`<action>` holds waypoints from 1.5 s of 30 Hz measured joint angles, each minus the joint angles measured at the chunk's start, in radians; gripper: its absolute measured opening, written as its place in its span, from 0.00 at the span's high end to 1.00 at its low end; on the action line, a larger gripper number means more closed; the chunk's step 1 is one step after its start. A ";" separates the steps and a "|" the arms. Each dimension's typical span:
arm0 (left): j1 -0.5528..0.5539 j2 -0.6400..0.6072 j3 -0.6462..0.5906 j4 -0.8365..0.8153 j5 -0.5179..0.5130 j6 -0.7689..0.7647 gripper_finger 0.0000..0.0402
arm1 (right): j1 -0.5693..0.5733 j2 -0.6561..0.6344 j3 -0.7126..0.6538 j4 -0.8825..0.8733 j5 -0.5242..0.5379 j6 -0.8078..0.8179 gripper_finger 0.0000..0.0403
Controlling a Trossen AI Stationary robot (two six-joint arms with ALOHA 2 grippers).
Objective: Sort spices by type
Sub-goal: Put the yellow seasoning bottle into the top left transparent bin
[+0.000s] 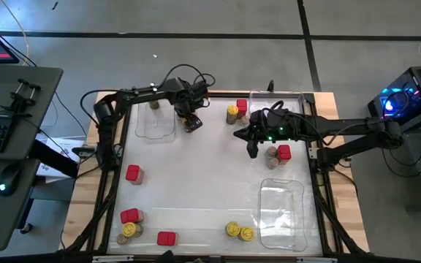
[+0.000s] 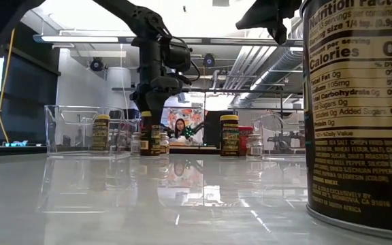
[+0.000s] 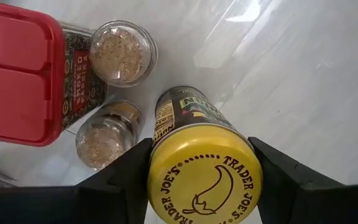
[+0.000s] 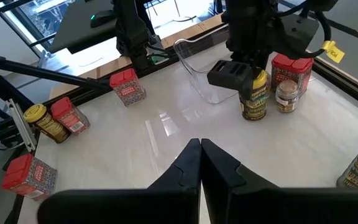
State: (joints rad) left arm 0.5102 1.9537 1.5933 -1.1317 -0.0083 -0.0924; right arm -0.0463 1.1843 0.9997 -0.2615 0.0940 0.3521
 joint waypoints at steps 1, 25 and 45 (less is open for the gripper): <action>0.000 0.002 0.012 -0.021 -0.002 0.006 0.52 | 0.000 0.000 0.000 0.000 0.000 -0.005 1.00; 0.412 -0.391 -0.028 -0.067 -0.024 -0.079 0.52 | 0.000 0.000 0.000 -0.014 0.001 -0.039 1.00; 0.446 -0.129 -0.080 0.024 -0.039 -0.079 0.52 | 0.000 0.000 0.000 -0.028 0.011 -0.039 1.00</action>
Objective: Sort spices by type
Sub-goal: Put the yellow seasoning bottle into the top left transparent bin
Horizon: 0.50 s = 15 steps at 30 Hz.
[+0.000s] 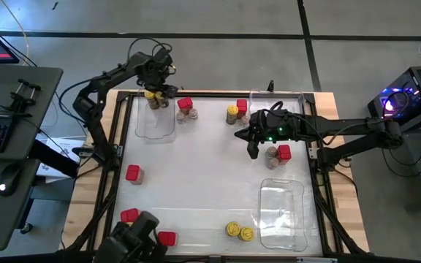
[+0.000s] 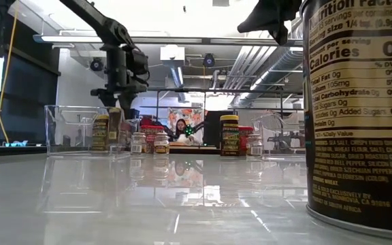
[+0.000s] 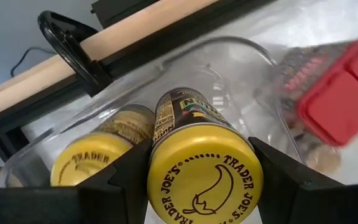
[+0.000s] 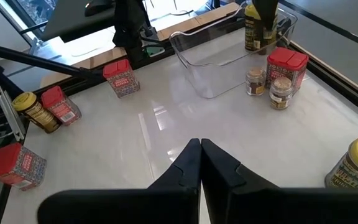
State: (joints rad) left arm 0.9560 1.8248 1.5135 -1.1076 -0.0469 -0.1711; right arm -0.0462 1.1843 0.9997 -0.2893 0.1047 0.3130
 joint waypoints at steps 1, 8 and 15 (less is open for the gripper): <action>0.000 0.006 0.000 0.009 -0.001 -0.007 0.52 | 0.000 0.000 0.000 0.000 0.000 0.000 1.00; -0.001 0.020 0.000 0.039 -0.015 -0.024 0.48 | 0.000 0.000 0.000 0.000 0.000 0.001 1.00; -0.001 0.019 0.000 0.038 -0.018 -0.036 0.29 | 0.000 0.000 0.000 0.000 0.000 0.000 1.00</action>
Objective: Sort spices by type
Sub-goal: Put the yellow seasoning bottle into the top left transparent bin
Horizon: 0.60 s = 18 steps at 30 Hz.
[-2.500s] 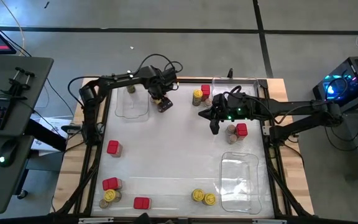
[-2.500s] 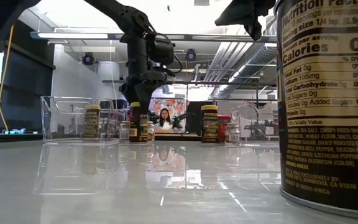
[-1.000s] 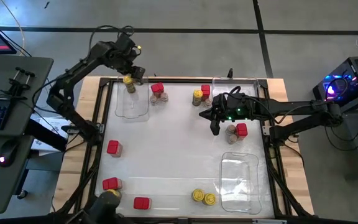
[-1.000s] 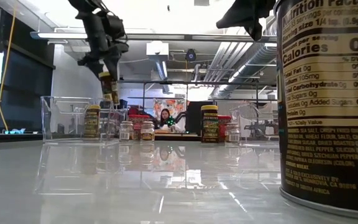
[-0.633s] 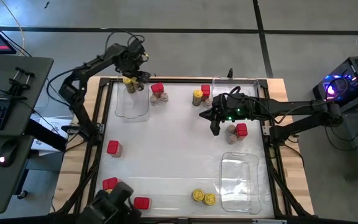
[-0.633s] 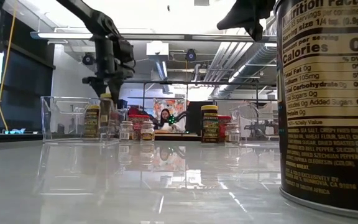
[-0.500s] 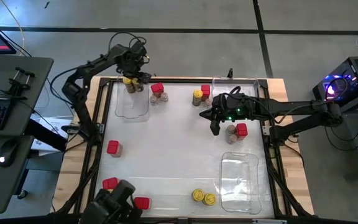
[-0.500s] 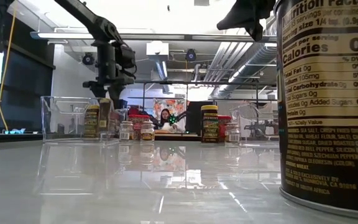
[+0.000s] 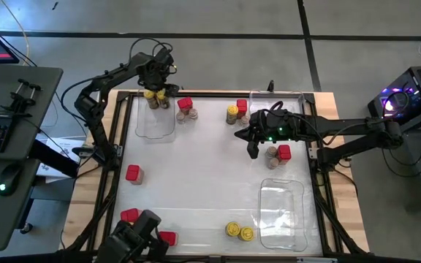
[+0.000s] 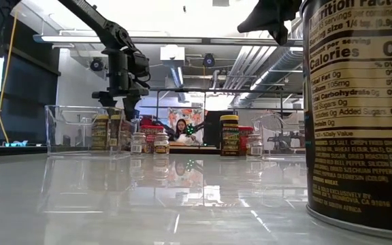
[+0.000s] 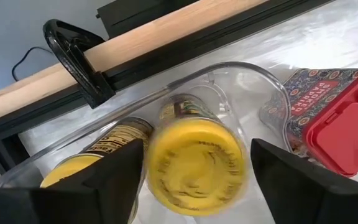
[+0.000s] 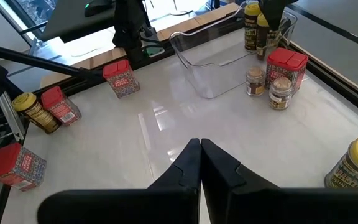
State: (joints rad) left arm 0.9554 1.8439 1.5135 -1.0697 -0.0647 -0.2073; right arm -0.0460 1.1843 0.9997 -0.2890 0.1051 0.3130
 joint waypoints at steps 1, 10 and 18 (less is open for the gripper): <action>0.000 0.000 0.000 -0.001 0.000 0.000 0.28 | 0.000 0.000 0.000 0.000 0.000 0.000 1.00; 0.000 -0.011 0.065 -0.003 0.029 -0.019 0.27 | 0.000 0.000 0.000 0.000 0.000 0.000 1.00; -0.008 -0.046 0.229 -0.060 0.030 -0.013 0.27 | 0.000 0.000 0.000 0.000 0.000 0.000 1.00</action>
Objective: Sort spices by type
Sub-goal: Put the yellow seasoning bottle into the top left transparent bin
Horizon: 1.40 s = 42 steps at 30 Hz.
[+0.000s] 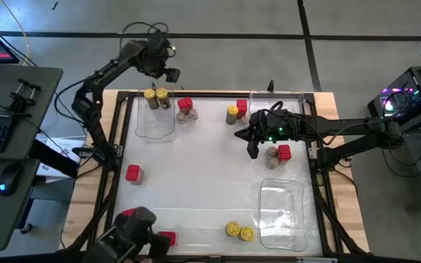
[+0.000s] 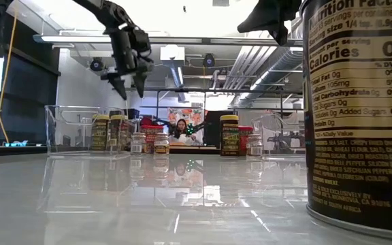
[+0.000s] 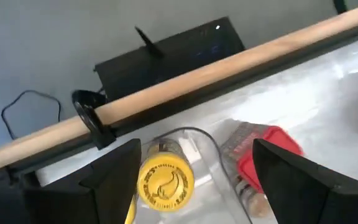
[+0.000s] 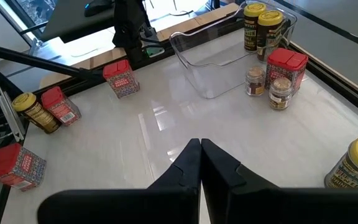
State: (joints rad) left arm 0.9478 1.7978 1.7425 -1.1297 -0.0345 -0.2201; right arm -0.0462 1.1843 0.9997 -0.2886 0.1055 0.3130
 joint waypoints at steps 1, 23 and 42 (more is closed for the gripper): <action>-0.011 -0.015 0.010 -0.015 0.010 0.014 0.27 | 0.000 0.000 0.000 0.000 0.000 0.000 1.00; -1.182 -0.522 -0.594 0.353 -0.205 -0.392 0.27 | -0.048 0.000 0.032 0.047 -0.003 0.083 1.00; -0.664 -0.371 -0.515 0.782 -0.040 0.079 0.27 | -0.199 0.006 0.201 0.024 0.087 0.071 1.00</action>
State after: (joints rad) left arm 0.2837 1.4270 1.2274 -0.3475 -0.0744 -0.1414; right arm -0.2455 1.1900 1.2007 -0.2649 0.1921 0.3836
